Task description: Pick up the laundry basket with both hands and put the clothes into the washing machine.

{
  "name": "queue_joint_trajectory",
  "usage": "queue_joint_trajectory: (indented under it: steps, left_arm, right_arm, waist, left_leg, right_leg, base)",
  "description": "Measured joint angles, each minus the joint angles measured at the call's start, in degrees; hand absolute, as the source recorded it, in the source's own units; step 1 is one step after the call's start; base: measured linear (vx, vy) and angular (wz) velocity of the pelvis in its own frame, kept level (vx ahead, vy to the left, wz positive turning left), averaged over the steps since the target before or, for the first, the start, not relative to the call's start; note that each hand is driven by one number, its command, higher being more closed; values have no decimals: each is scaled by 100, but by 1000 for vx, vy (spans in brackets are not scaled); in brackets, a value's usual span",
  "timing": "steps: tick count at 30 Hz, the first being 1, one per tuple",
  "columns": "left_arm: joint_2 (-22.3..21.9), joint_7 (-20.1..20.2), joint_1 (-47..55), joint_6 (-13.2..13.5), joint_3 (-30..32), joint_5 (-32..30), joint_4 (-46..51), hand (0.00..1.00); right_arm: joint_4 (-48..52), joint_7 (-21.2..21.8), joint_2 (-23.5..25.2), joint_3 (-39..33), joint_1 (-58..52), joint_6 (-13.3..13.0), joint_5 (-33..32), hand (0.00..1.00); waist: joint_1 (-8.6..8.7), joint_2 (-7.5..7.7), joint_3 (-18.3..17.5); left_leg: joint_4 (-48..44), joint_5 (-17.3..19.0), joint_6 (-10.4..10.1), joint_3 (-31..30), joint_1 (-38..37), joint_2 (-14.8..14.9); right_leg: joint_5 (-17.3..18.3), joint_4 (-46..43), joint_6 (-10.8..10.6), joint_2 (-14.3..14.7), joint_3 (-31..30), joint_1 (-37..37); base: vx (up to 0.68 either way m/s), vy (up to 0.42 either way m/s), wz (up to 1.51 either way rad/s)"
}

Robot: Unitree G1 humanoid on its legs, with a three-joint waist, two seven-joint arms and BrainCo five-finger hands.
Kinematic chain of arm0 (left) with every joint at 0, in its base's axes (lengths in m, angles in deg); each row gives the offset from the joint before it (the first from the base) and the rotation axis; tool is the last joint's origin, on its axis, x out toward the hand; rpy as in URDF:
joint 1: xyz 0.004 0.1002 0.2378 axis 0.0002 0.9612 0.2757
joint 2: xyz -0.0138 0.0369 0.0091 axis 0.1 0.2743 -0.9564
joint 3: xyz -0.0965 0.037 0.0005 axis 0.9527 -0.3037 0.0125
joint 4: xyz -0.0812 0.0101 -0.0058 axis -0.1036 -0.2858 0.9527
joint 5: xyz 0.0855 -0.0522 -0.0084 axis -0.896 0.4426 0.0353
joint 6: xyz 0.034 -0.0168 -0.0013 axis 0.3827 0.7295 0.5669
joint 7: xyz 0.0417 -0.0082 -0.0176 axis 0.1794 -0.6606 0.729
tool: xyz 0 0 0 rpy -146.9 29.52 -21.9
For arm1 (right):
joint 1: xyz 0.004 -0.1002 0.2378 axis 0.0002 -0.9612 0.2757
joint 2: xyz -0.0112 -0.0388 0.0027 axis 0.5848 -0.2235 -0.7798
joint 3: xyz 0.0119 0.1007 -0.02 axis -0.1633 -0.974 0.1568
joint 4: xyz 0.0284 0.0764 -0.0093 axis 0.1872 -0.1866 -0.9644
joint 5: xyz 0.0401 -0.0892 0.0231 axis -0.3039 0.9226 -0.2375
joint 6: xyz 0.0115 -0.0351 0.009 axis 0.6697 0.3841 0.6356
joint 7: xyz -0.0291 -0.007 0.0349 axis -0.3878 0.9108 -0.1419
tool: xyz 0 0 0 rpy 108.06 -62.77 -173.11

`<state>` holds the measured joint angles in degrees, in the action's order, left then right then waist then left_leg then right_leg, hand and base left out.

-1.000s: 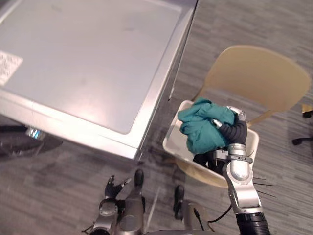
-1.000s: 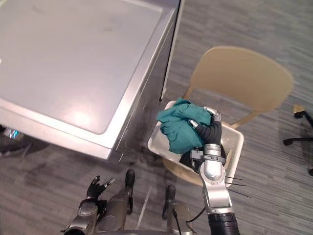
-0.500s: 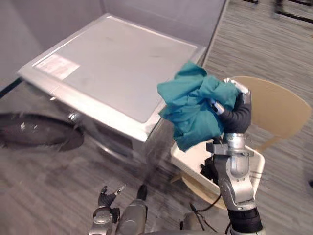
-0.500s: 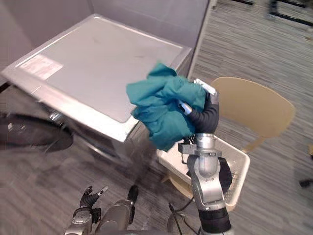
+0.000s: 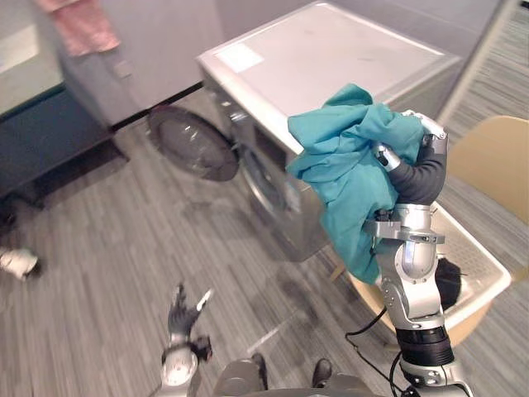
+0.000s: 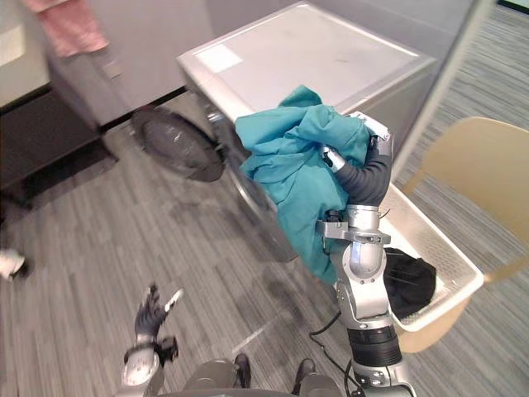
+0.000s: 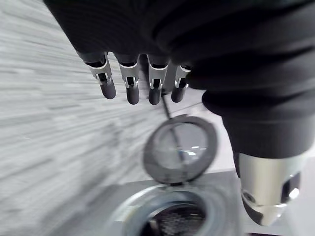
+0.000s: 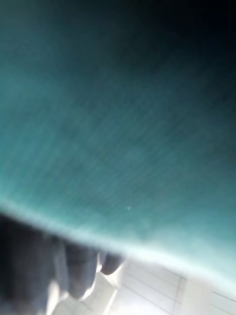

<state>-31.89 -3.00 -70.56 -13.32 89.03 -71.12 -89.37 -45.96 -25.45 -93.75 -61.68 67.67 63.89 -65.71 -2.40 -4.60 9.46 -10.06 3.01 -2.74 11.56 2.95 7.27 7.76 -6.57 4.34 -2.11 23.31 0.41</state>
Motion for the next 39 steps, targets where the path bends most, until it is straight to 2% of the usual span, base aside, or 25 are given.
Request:
queue_joint_trajectory:
  steps: [2, 3, 5, 10, 11, 14, 18, 19, 27, 28, 30, 31, 32, 33, 34, 35, 36, 37, 38, 39]
  left_arm:
    - [8, 125, -222, 243, -447, 56, 681, 0]
    - [31, 156, -340, 339, -712, 165, 957, 0]
    - [65, 281, -407, 466, -1035, 265, 1197, 0]
    - [220, 458, -1185, 499, -2195, 424, 1287, 0]
    - [221, 499, -1396, 498, -2448, 424, 1281, 100]
    - [224, 497, -1572, 497, -2692, 429, 1162, 100]
    - [261, 485, -1654, 502, -2744, 428, 1144, 100]
    - [291, 483, -1655, 532, -2789, 429, 1104, 100]
    - [428, 464, -1553, 530, -2755, 428, 1001, 100]
    - [414, 461, -1505, 529, -2661, 428, 989, 100]
    - [405, 442, -1478, 529, -2451, 430, 933, 100]
    - [395, 363, -1453, 524, -2309, 446, 896, 100]
    - [382, 340, -1417, 524, -2216, 467, 897, 100]
    - [345, 301, -1305, 527, -2087, 475, 899, 100]
    - [326, 259, -1143, 543, -1991, 475, 916, 100]
    - [324, 246, -1078, 548, -1951, 475, 917, 100]
    - [307, 239, -979, 547, -1876, 474, 917, 100]
    - [279, 236, -910, 545, -1801, 470, 918, 100]
    - [277, 235, -868, 543, -1758, 469, 921, 100]
    - [257, 229, -775, 535, -1706, 468, 923, 100]
  right_arm:
    - [-2, 199, 98, 20, -43, 0, -170, 100]
    - [-21, 278, 180, 101, -41, 1, -208, 100]
    - [-170, 485, 371, 470, -45, 5, -363, 100]
    - [-600, 953, 595, 1518, -87, 53, -890, 100]
    - [-666, 1075, 636, 1685, -88, 107, -1096, 100]
    - [-679, 1187, 707, 1971, -89, 138, -1580, 100]
    - [-726, 1197, 698, 2007, -95, 142, -1998, 100]
    - [-754, 1202, 669, 2007, -128, 143, -2064, 0]
    - [-851, 1340, 532, 2082, -661, 159, -2135, 0]
    - [-851, 1353, 530, 2072, -790, 159, -2063, 0]
    - [-854, 1338, 523, 1995, -917, 162, -1854, 0]
    - [-853, 1252, 478, 1953, -969, 163, -1523, 0]
    - [-852, 1228, 444, 1929, -991, 164, -1371, 0]
    - [-797, 1138, 383, 1795, -1112, 162, -996, 0]
    - [-714, 1020, 338, 1594, -1273, 162, -643, 0]
    - [-652, 977, 311, 1470, -1347, 161, -508, 0]
    - [-603, 853, 298, 1238, -1418, 158, -257, 0]
    - [-603, 676, 282, 1030, -1422, 158, -7, 0]
    - [-603, 614, 263, 953, -1432, 158, 88, 0]
    - [-601, 520, 215, 827, -1515, 158, 175, 0]
  waist:
    - [-10, -6, -17]
    - [-38, -6, -20]
    - [-48, 46, -69]
    - [-24, 104, -277]
    - [-22, 121, -300]
    - [7, 137, -425]
    - [8, 164, -462]
    - [9, 180, -512]
    - [5, 213, -553]
    - [15, 250, -530]
    - [6, 433, -392]
    - [0, 541, -319]
    - [-47, 577, -291]
    - [-156, 568, -294]
    - [-158, 582, -293]
    - [-150, 571, -299]
    - [-136, 568, -300]
    - [-139, 667, -241]
    - [-144, 691, -228]
    - [-144, 658, -237]
  left_leg:
    - [548, -12, 5, -45, -157, 29]
    - [613, 13, -111, -83, -174, 26]
    - [597, 9, -106, -115, -180, -96]
    - [777, -140, 52, -330, -174, -358]
    - [842, -187, 83, -364, -175, -389]
    - [1000, -321, 100, -383, -193, -424]
    - [1090, -437, 108, -423, -186, -401]
    - [1214, -550, 103, -437, -188, -403]
    - [1349, -636, 48, -598, -103, -304]
    - [1100, -633, 46, -667, 96, -324]
    - [240, -627, 39, -653, 641, -397]
    - [-487, -619, 35, -610, 1036, -388]
    - [-771, -559, -30, -522, 1191, -332]
    - [-1167, -367, 27, -242, 1328, -162]
    - [-1204, -266, 177, -82, 1417, -26]
    - [-1175, -214, 233, -34, 1493, 5]
    - [-1051, -153, 263, -26, 1656, -20]
    - [-706, -160, 253, -30, 1776, -38]
    - [-489, -172, 234, -64, 1824, -20]
    - [-181, -175, 227, -123, 1902, 71]
  right_leg:
    - [-30, -41, -79, 23, 389, 1]
    - [-56, -67, -151, -5, 497, -1]
    - [-102, -98, -250, -129, 511, -12]
    - [-166, -107, -419, -373, 703, -33]
    - [-180, -101, -437, -394, 739, -26]
    - [-234, -12, -445, -390, 769, -25]
    - [-311, 132, -382, -299, 795, -47]
    - [-363, 231, -371, -276, 812, -42]
    - [-533, 630, -267, -10, 944, -113]
    - [-518, 609, -270, -29, 1006, -66]
    - [-440, 552, -324, -187, 1071, -5]
    - [-438, 555, -322, -254, 1122, -30]
    - [-432, 556, -315, -269, 1124, -59]
    - [-363, 519, -308, -242, 1124, -107]
    - [-265, 436, -316, -208, 1136, -126]
    - [-218, 403, -294, -214, 1159, -119]
    - [-180, 346, -332, -290, 1167, -79]
    - [-148, 293, -411, -412, 1152, -35]
    - [-144, 277, -457, -445, 1117, -15]
    - [-121, 274, -609, -454, 1097, -29]
  base:
    - [-139, 133, 95]
    - [-87, 148, 60]
    - [-45, 165, 20]
    - [-29, 123, 24]
    - [-38, 46, 19]
    - [-13, 3, 7]
    - [-9, -46, 3]
    - [-23, -56, 2]
    - [-20, -42, 7]
    - [-25, -18, 37]
    - [-49, -11, 41]
    - [-55, -21, 24]
    - [-71, -4, 3]
    - [-44, 22, -10]
    - [-35, 40, -3]
    - [3, 88, 9]
    - [48, 192, 1]
    - [72, 223, -7]
    - [139, 268, -12]
    - [208, 286, -14]
